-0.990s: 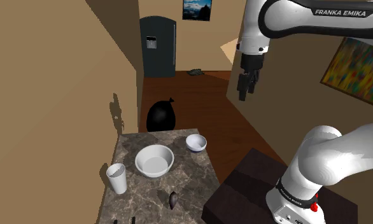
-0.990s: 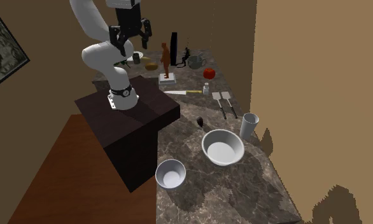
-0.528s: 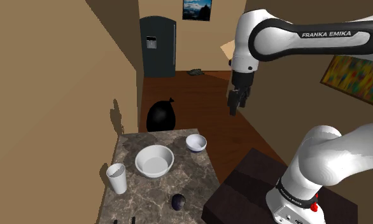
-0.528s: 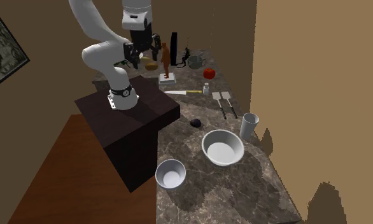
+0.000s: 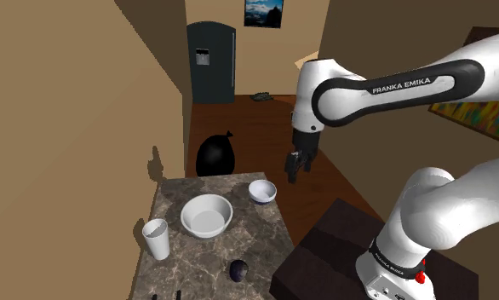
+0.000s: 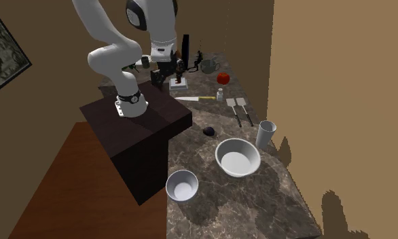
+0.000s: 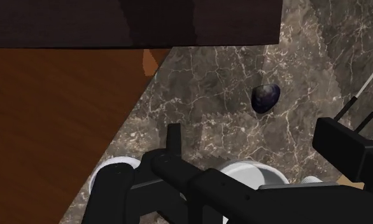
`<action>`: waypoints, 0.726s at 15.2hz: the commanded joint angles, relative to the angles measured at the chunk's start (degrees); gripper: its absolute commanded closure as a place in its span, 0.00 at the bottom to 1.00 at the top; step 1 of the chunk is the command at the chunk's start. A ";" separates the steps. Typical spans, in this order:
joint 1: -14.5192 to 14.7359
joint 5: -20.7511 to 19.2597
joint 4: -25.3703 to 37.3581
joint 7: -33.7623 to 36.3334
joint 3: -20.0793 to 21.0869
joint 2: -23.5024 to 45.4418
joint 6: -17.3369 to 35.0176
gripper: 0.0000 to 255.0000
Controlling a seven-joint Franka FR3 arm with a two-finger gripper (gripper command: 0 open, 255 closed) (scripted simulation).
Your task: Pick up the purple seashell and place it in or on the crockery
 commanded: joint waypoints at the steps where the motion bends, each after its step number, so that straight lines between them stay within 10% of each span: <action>1: 0.59 1.49 -1.49 0.80 0.95 2.71 4.80 0.00; 11: 4.80 9.78 -4.56 4.09 6.42 21.96 29.73 0.00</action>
